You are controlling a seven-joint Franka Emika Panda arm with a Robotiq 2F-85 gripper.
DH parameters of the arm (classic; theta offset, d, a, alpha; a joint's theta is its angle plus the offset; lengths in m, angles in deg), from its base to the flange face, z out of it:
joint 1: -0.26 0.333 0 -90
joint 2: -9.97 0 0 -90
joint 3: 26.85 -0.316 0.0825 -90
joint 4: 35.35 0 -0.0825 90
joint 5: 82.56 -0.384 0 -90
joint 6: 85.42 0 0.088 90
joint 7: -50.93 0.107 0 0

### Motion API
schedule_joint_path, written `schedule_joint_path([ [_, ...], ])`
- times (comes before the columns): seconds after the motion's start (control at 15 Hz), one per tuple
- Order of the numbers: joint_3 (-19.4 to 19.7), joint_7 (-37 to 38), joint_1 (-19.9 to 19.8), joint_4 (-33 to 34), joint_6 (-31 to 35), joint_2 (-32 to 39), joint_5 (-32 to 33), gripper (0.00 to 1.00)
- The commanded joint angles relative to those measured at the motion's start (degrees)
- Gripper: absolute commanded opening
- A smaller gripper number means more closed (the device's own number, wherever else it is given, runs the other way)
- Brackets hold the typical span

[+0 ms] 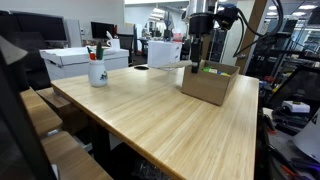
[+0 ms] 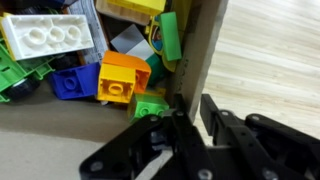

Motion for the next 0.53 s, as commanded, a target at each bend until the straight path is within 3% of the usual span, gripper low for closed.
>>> schedule_joint_path([
  [0.0, -0.3, 1.3, -0.1, -1.3, 0.9, -1.0, -0.5, 0.02],
  [0.47, -0.3, 1.7, 0.1, -1.7, 2.0, -1.5, -2.7, 0.04],
])
